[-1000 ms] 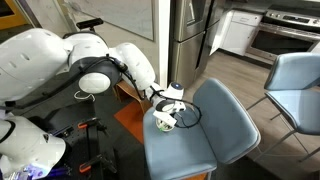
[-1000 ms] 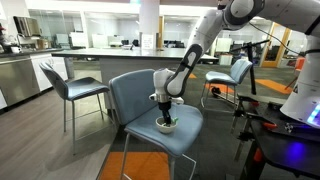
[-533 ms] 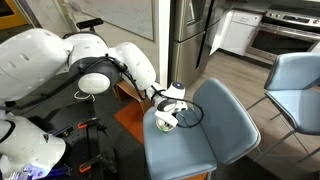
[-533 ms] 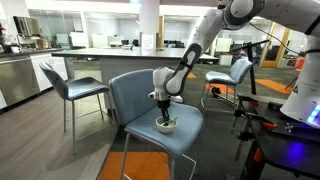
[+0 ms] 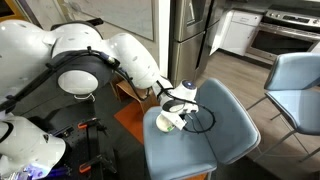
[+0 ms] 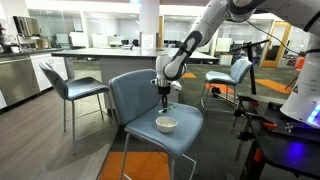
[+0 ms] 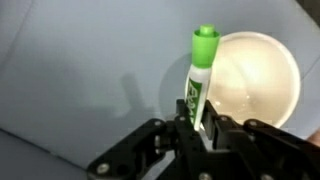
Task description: Take the green marker out of the white bowl
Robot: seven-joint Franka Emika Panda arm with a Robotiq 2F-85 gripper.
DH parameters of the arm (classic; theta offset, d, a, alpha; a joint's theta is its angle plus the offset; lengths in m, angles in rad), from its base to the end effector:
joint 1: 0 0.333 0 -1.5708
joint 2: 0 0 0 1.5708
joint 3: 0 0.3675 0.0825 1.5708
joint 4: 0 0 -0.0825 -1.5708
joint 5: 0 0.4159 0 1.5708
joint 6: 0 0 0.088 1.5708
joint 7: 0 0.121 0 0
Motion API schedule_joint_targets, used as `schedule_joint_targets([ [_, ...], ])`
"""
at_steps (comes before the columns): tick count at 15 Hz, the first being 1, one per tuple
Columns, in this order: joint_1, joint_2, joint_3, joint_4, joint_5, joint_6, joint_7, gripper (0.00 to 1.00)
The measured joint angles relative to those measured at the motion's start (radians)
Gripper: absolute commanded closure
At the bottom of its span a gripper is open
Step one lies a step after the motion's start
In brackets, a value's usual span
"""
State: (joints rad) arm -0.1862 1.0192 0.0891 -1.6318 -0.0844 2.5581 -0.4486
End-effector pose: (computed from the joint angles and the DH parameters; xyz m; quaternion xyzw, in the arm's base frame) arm 0.6987 -0.0720 0.0009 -0.9804 -0.1912 0.0375 0.0283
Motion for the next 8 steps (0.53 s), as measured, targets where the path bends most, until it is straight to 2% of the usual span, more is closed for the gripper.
schedule_joint_targets([
  [4, -0.053, -0.036, -0.016, -0.004, 0.040, 0.006, 0.044, 0.95],
  [8, -0.053, 0.007, -0.066, 0.024, 0.040, 0.036, 0.130, 0.95],
])
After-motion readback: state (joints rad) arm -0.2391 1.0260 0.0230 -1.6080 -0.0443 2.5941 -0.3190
